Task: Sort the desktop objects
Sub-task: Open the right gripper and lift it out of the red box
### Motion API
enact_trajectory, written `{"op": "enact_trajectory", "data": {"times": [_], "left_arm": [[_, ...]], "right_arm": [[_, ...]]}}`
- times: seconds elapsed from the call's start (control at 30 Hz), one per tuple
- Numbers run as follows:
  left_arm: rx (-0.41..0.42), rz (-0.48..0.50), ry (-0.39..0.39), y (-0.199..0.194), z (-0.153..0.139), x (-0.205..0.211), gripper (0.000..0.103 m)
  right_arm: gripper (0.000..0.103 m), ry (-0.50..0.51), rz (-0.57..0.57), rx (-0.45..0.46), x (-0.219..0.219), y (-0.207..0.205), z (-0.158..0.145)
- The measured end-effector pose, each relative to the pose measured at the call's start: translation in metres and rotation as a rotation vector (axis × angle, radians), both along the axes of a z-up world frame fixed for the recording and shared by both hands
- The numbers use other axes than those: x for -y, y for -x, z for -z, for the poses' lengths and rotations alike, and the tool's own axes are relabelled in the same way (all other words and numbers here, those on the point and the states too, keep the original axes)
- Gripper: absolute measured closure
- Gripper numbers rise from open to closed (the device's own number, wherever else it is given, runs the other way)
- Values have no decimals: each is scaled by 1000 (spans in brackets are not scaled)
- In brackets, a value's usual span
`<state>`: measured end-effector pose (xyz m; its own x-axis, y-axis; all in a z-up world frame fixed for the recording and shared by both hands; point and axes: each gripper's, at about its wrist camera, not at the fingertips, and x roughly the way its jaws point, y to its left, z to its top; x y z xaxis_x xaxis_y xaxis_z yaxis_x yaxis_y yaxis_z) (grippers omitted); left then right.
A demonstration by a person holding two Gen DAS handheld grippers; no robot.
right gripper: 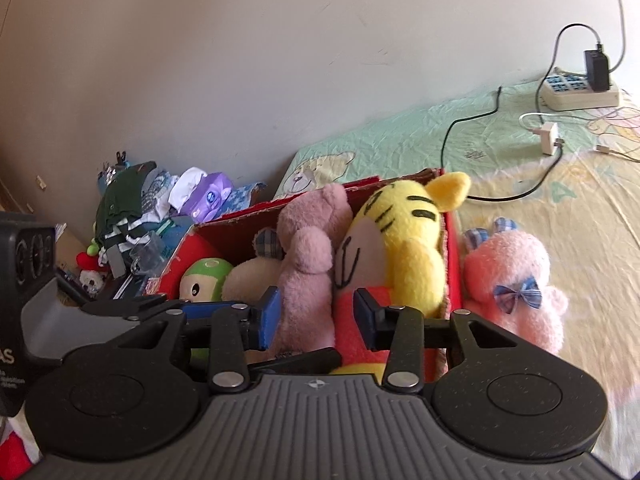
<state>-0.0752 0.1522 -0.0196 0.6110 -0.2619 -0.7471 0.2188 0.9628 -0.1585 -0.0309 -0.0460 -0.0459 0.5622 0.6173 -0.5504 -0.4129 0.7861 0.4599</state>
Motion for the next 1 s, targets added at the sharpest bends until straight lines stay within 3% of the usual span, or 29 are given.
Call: {"op": "enact_trajectory", "data": {"times": [0.2, 0.57, 1.0], "left_arm": [[43, -28, -50, 17, -10, 8, 1], [83, -28, -71, 48, -22, 20, 1], [142, 70, -6, 75, -31, 27, 1]], "right_arm": [[56, -24, 34, 0, 9, 12, -4], [55, -50, 63, 34, 14, 42, -11], [54, -112, 101, 36, 31, 64, -12]]}}
